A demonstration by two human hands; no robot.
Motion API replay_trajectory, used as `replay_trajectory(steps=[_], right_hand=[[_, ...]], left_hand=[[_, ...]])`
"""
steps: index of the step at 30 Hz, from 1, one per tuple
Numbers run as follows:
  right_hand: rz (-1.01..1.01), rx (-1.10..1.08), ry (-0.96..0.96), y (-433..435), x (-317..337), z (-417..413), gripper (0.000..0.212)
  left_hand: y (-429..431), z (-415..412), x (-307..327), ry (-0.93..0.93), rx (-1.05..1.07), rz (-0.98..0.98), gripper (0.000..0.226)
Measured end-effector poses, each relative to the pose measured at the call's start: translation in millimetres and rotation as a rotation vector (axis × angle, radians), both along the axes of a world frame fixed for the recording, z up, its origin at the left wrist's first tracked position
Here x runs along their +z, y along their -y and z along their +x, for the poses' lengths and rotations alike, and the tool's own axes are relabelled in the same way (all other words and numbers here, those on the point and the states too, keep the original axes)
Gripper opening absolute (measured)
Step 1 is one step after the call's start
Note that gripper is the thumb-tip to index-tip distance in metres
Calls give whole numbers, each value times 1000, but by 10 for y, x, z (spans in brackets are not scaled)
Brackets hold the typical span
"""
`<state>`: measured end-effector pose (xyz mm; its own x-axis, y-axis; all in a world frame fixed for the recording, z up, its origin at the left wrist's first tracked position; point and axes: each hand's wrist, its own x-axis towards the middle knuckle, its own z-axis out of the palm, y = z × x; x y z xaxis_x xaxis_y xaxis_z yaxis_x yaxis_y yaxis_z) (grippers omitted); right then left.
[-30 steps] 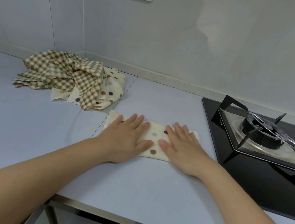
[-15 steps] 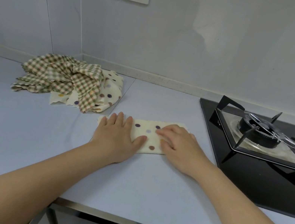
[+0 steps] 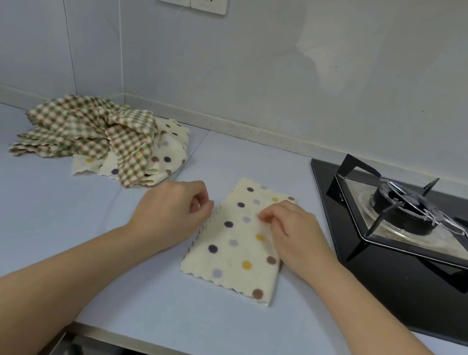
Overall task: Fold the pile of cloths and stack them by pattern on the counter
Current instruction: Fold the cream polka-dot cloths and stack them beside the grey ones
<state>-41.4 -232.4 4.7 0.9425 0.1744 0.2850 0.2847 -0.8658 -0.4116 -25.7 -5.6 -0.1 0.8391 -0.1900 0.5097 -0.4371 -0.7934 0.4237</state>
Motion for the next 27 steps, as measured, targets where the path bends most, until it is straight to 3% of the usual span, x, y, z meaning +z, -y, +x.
replay_trajectory(steps=[3, 5, 8, 11, 15, 18, 20, 23, 25, 27], right_hand=[[-48, 3, -25, 11, -39, 43, 42], [-37, 3, -59, 38, -34, 45, 52], [-114, 14, -125, 112, 3, 49, 69], [-146, 111, -138, 166, 26, 33, 76], [117, 283, -90, 46, 50, -67, 58], [293, 334, -171, -24, -13, -68, 43], [423, 315, -215, -9, -34, -54, 52], [535, 299, -215, 7, -32, -21, 47], [586, 309, -228, -15, -29, -11, 44], [611, 319, -233, -19, -21, -14, 43]], left_hand=[[-9, -11, 4, -133, -418, -3, 23], [14, 13, -40, -153, -510, 127, 30], [35, 57, -86, -61, -431, 117, 20], [29, 30, -63, -173, -360, -127, 14], [53, 6, -1, -233, -322, -218, 19], [-25, 34, 38, -172, -250, -269, 23], [-175, 93, 43, -48, -183, -134, 17], [-292, 138, 13, -2, -193, 97, 43], [-216, 97, 14, -12, -279, 132, 58], [-114, 73, -10, -10, -386, 102, 57]])
